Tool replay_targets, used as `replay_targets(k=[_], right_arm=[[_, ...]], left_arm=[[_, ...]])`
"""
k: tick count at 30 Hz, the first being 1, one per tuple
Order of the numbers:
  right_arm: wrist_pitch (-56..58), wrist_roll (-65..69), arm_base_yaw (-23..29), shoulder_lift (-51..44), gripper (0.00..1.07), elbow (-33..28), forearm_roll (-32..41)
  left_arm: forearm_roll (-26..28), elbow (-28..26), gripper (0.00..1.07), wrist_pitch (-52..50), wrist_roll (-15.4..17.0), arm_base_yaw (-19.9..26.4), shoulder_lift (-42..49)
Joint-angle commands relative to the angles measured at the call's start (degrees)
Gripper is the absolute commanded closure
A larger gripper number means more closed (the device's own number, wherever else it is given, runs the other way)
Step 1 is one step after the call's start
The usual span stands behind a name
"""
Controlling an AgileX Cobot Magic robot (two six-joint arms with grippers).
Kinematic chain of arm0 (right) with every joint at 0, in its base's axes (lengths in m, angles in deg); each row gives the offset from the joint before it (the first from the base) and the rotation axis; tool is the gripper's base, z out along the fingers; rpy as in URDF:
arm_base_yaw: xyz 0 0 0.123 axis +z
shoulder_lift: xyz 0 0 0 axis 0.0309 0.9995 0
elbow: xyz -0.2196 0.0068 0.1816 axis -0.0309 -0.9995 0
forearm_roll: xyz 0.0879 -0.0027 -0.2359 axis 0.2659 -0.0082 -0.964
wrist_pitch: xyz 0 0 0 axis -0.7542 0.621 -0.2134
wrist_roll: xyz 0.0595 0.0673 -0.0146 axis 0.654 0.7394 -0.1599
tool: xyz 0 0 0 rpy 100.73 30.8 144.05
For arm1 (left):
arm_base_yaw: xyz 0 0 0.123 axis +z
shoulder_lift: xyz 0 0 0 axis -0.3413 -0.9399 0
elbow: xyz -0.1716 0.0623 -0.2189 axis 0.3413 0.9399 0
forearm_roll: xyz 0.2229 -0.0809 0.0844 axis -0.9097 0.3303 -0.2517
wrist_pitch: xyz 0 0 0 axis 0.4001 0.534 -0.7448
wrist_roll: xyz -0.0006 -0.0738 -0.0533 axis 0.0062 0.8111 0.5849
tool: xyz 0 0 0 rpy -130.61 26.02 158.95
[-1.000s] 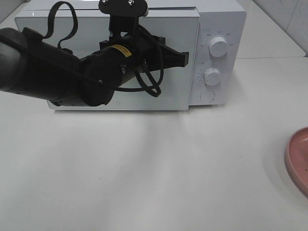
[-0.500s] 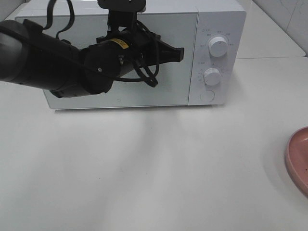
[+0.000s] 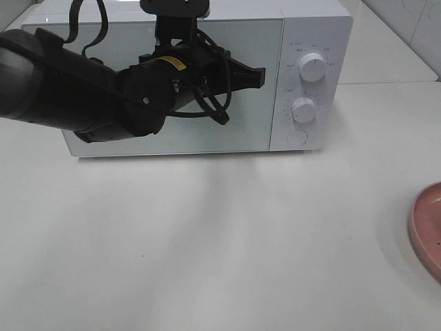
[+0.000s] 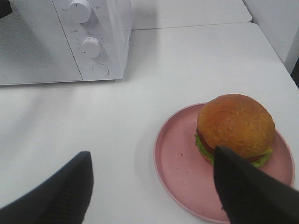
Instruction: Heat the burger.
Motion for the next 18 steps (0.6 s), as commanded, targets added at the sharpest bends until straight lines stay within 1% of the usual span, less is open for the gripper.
replay_targets(k=[1, 3, 4, 6, 7, 9, 10, 11, 12, 13, 14, 15, 16, 17, 18], right_arm=[[-0.17, -0.63, -0.34, -1.6, 0.38, 0.0, -0.4], [-0.17, -0.63, -0.34, -1.6, 0.38, 0.0, -0.4], [-0.17, -0.63, -0.34, -1.6, 0.38, 0.0, -0.4], [-0.17, -0.63, -0.34, -1.6, 0.38, 0.0, -0.4], [-0.17, -0.63, -0.34, -1.6, 0.38, 0.0, -0.4], [-0.17, -0.63, -0.34, -1.6, 0.38, 0.0, -0.4], [-0.17, -0.63, -0.34, -1.6, 0.38, 0.0, -0.4], [-0.17, -0.63, -0.34, -1.6, 0.38, 0.0, -0.4], [-0.17, -0.63, -0.34, -1.6, 0.38, 0.0, -0.4], [-0.17, -0.63, -0.34, -1.6, 0.38, 0.0, -0.4], [-0.17, -0.63, -0.34, -1.6, 0.38, 0.0, -0.4], [-0.17, -0.63, -0.34, -1.6, 0.38, 0.0, -0.4], [-0.17, -0.63, -0.34, -1.6, 0.38, 0.0, -0.4], [-0.17, -0.63, -0.34, -1.6, 0.38, 0.0, -0.4], [-0.17, -0.63, -0.34, -1.6, 0.38, 0.0, -0.4]], left_arm=[[1.6, 0.97, 1.07, -3.04, 0.17, -0.74, 2.18], [1.89, 3.44, 1.07, -3.04, 0.17, -2.18, 3.61], [1.89, 3.44, 1.07, -3.04, 0.17, -2.18, 3.61], [2.12, 5.9, 1.07, -1.78, -0.46, -3.55, 5.33], [2.12, 5.9, 1.07, -1.78, -0.46, -3.55, 5.33], [2.12, 8.31, 1.02, -0.17, -1.32, -4.47, 6.88], [2.12, 8.31, 1.02, -0.17, -1.32, -4.47, 6.88], [2.12, 10.2, 0.88, 0.86, -2.01, -5.39, 8.14], [2.12, 10.2, 0.88, 0.86, -2.01, -5.39, 8.14], [2.01, 11.63, 0.67, 2.86, -2.35, -5.44, 9.51], [2.01, 12.32, 0.54, 4.87, -2.35, -5.56, 10.26], [2.01, 12.32, 0.54, 4.87, -2.35, -5.56, 10.26], [2.58, 13.24, 0.31, 9.28, -2.35, -5.56, 11.52], [2.58, 13.24, 0.31, 9.28, -2.35, -5.56, 11.52], [2.92, 13.58, 0.12, 14.44, -2.35, -5.39, 12.72]])
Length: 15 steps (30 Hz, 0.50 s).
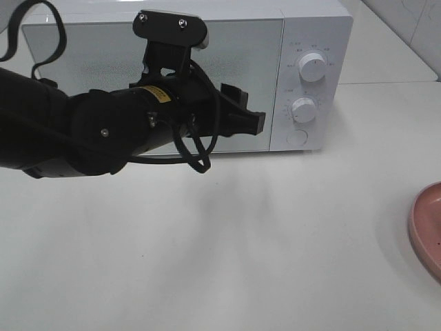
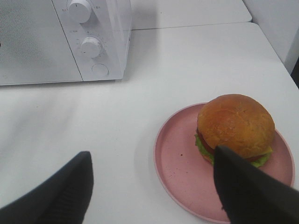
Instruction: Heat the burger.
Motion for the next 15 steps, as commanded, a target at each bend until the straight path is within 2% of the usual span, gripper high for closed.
replay_targets(k=[1, 2, 5, 7, 9, 10, 15], right_arm=[[-0.17, -0.63, -0.34, -1.6, 0.38, 0.0, -0.4], [-0.17, -0.63, -0.34, -1.6, 0.38, 0.0, -0.4], [-0.17, -0.63, -0.34, -1.6, 0.38, 0.0, -0.4], [-0.17, -0.63, -0.34, -1.6, 0.38, 0.0, -0.4], [-0.17, -0.63, -0.34, -1.6, 0.38, 0.0, -0.4], [-0.17, -0.63, -0.34, -1.6, 0.38, 0.0, -0.4], [-0.17, -0.63, -0.34, -1.6, 0.38, 0.0, -0.4]], left_arm=[[0.74, 0.57, 0.06, 8.94, -0.29, -0.06, 2.64], [0.74, 0.57, 0.06, 8.94, -0.29, -0.06, 2.64], [0.63, 0.57, 0.04, 19.54, -0.29, -0.06, 4.76], [0.46, 0.57, 0.04, 21.6, -0.29, -0.06, 5.21], [-0.46, 0.57, 0.04, 30.42, -0.29, 0.97, 6.76], [-0.46, 0.57, 0.04, 30.42, -0.29, 0.97, 6.76], [-1.03, 0.57, 0.04, 39.53, 0.46, 4.81, 8.37]])
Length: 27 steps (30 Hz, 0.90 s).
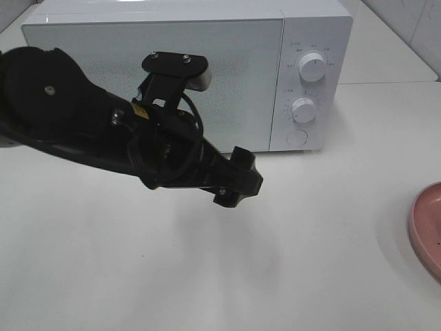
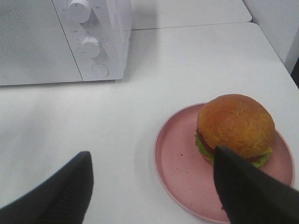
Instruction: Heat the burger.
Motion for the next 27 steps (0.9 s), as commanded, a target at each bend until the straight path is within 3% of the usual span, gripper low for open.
replay_targets(k=[1, 5, 8, 11, 13, 15, 16, 19, 21, 27], right_arm=[[-0.17, -0.63, -0.34, -1.6, 0.38, 0.0, -0.4], [-0.17, -0.63, -0.34, -1.6, 0.38, 0.0, -0.4], [-0.17, -0.63, -0.34, -1.6, 0.38, 0.0, -0.4], [-0.17, -0.63, -0.34, -1.6, 0.38, 0.0, -0.4], [-0.17, -0.63, -0.34, -1.6, 0.38, 0.0, -0.4], [-0.17, -0.63, -0.34, -1.6, 0.38, 0.0, -0.4], [-0.17, -0.63, -0.34, -1.6, 0.38, 0.0, -0.4], [-0.17, -0.63, -0.34, -1.6, 0.38, 0.0, -0.4], [-0.17, -0.63, -0.34, -1.6, 0.38, 0.0, -0.4], [-0.17, -0.63, -0.34, -1.6, 0.38, 0.0, -0.4]], left_arm=[[-0.97, 0.17, 0.04, 10.31, 1.15, 4.98, 2.46], [-4.41, 0.17, 0.04, 21.14, 4.41, 12.78, 6.65], [-5.61, 0.17, 0.04, 23.26, 5.33, 14.32, 7.73], [-9.68, 0.17, 0.04, 29.16, 7.56, 18.28, 11.0], [-14.9, 0.17, 0.04, 36.96, 10.31, 23.78, 15.24], [-15.81, 0.17, 0.04, 39.02, 10.89, 25.38, 16.16], [-16.96, 0.17, 0.04, 42.51, 11.17, 28.71, 17.65], [-17.42, 0.17, 0.04, 44.35, 11.17, 30.6, 18.28], [-19.14, 0.17, 0.04, 49.45, 11.0, 38.22, 20.05], [-19.25, 1.72, 0.04, 50.99, 12.61, 45.78, 23.09]])
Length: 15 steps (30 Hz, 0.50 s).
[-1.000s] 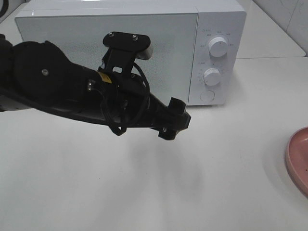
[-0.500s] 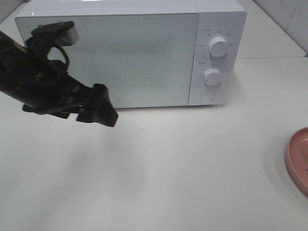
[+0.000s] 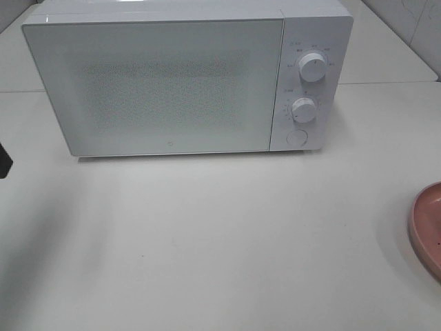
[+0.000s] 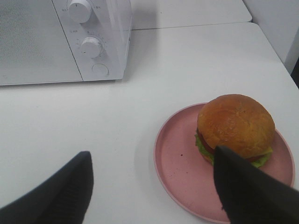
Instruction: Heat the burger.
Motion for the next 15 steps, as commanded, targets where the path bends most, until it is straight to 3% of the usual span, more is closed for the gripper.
replay_targets(k=[1, 15], right_arm=[[-0.17, -0.63, -0.34, -1.6, 0.38, 0.0, -0.4], [-0.17, -0.63, -0.34, -1.6, 0.38, 0.0, -0.4]], left_arm=[[-0.11, 1.38, 0.04, 0.97, 1.15, 2.12, 1.78], [-8.31, 16.39, 0.04, 0.17, 6.53, 3.15, 22.17]])
